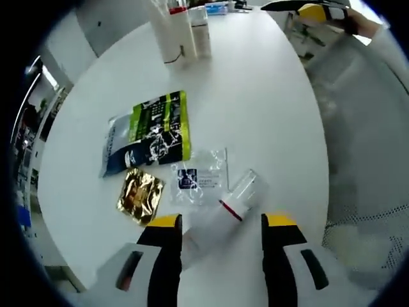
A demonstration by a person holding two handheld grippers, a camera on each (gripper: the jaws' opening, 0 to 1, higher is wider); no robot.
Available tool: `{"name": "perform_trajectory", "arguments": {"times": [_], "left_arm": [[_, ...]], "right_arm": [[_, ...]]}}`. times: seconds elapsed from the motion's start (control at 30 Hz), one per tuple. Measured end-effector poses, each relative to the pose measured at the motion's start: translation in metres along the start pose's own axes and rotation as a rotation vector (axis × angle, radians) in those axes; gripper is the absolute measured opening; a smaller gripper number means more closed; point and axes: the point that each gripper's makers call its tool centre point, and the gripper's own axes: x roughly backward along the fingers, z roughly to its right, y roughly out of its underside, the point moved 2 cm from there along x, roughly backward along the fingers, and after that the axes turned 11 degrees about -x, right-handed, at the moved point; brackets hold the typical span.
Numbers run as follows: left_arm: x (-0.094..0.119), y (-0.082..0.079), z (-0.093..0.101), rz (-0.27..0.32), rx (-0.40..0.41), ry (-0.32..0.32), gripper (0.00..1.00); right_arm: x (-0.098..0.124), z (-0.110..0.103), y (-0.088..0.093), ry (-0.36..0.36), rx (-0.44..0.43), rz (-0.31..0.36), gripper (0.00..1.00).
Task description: Arrange the skincare products in the storage area until every visible bottle or jar stands upright without overlapping.
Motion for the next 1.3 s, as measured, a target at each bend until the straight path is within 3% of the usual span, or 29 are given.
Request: {"name": "perform_trajectory", "arguments": {"times": [0.37,0.63,1.13,1.3], "left_arm": [[-0.007,0.005,0.001,-0.039,-0.051,0.046,0.23],[-0.007,0.003,0.003,-0.036,-0.051,0.063,0.20],[-0.006,0.000,0.006,-0.026,0.026,0.078,0.17],[-0.004,-0.006,0.005,0.027,0.146,0.084,0.17]], "right_arm": [[-0.001,0.002,0.001,0.011,-0.004,-0.007,0.77],[-0.001,0.002,0.002,0.017,-0.004,-0.009,0.76],[-0.001,0.004,0.002,0.020,-0.008,-0.009,0.76],[-0.001,0.005,0.003,0.026,-0.005,-0.013,0.76]]}}
